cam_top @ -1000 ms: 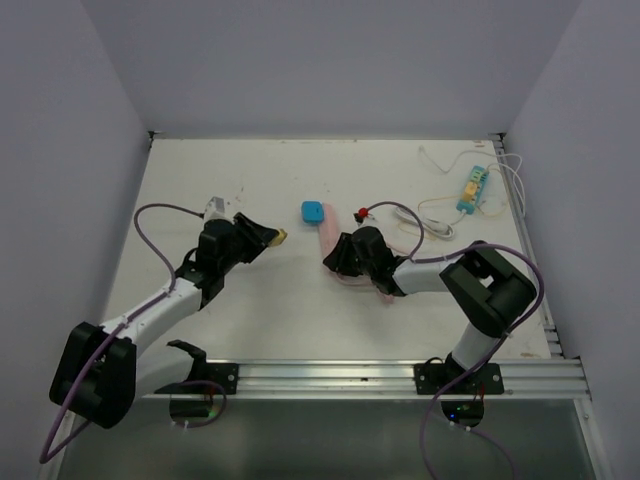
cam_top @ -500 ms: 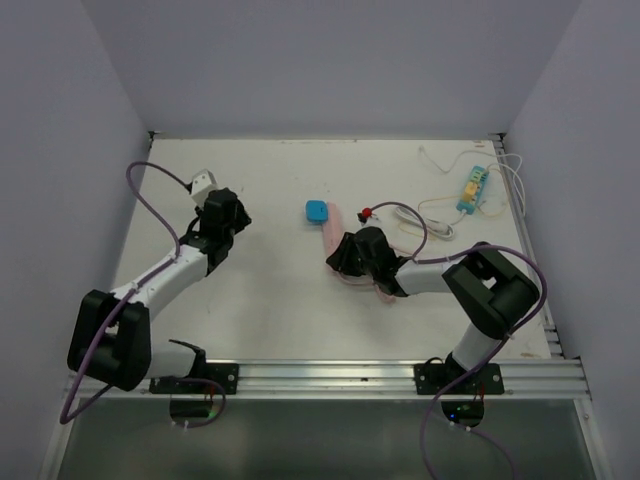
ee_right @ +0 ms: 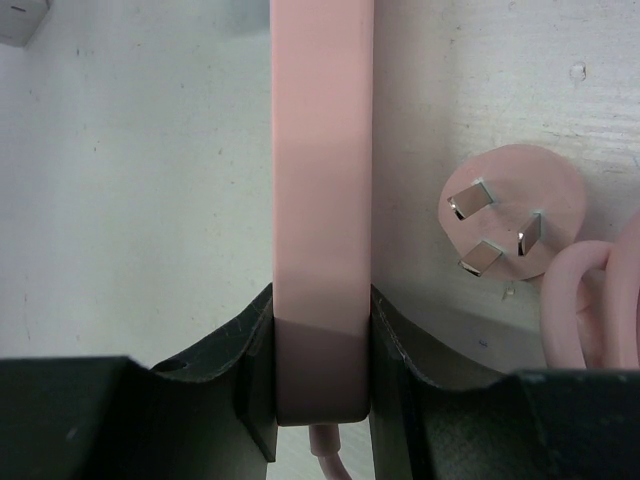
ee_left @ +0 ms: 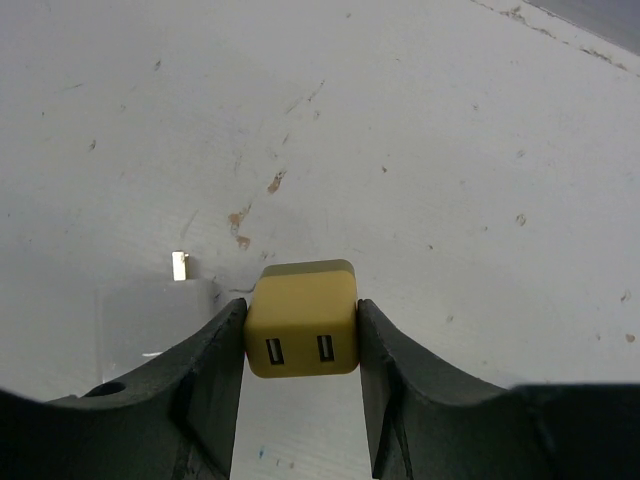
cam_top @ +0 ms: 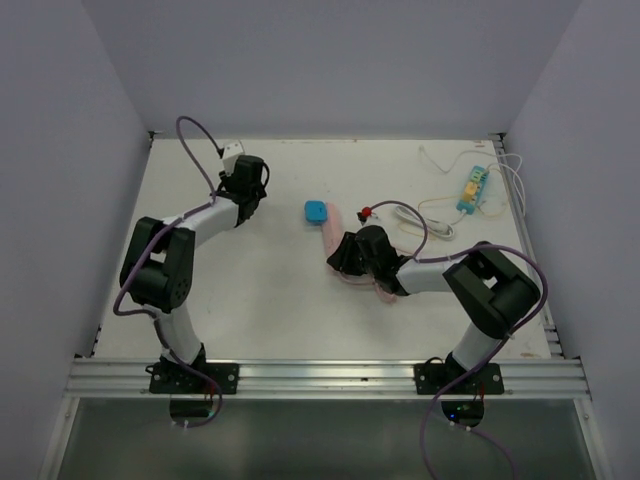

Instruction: Pull the plug off the socket

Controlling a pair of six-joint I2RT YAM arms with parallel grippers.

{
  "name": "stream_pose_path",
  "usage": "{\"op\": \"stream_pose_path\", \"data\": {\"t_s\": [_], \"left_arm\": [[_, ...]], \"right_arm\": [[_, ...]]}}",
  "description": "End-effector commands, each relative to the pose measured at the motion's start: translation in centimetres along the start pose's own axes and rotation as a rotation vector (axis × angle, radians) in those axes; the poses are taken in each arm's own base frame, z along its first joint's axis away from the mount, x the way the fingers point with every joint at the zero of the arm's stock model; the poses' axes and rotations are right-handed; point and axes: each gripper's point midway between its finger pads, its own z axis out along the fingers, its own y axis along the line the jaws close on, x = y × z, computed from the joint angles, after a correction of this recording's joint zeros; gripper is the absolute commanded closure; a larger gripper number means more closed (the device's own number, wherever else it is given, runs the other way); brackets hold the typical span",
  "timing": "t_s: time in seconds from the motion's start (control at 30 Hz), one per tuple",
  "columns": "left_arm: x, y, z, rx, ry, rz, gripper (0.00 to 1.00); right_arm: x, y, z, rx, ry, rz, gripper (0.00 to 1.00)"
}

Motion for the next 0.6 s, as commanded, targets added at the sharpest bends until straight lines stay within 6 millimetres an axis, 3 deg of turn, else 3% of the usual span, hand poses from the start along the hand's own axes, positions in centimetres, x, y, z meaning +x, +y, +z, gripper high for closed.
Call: {"op": "stream_pose_path", "data": {"t_s": [0.0,0.17,0.3,0.5,0.57], "left_arm": [[-0.9,-0.1,2.1,-0.050,-0.039,0.039,0.85],[0.7,0.3,3.3,-0.075,-0.017,0.038,0.75],[2.0,0.6,3.5,-0.076,0.010,0.035,0.57],[3.2,1.1,2.2,-0.049,0.046,0.003,0.26],[3.3,1.4,1.5,-0.045,0.053,-0.012,0.23]], "right_arm": [[5.1,-6.2,-1.3,0.197,0.186,-0.069,1.00],[4.8,-5.9,-1.3,0.184,0.183,-0.085,1.00],[4.8,-5.7,-1.3,0.175,0.185,-0.084,1.00],[4.6,-5.4,-1.5,0.165,0.178,-0.080,1.00],[4.5,-5.2,-1.6,0.155,0.176,-0.077,1.00]]}}
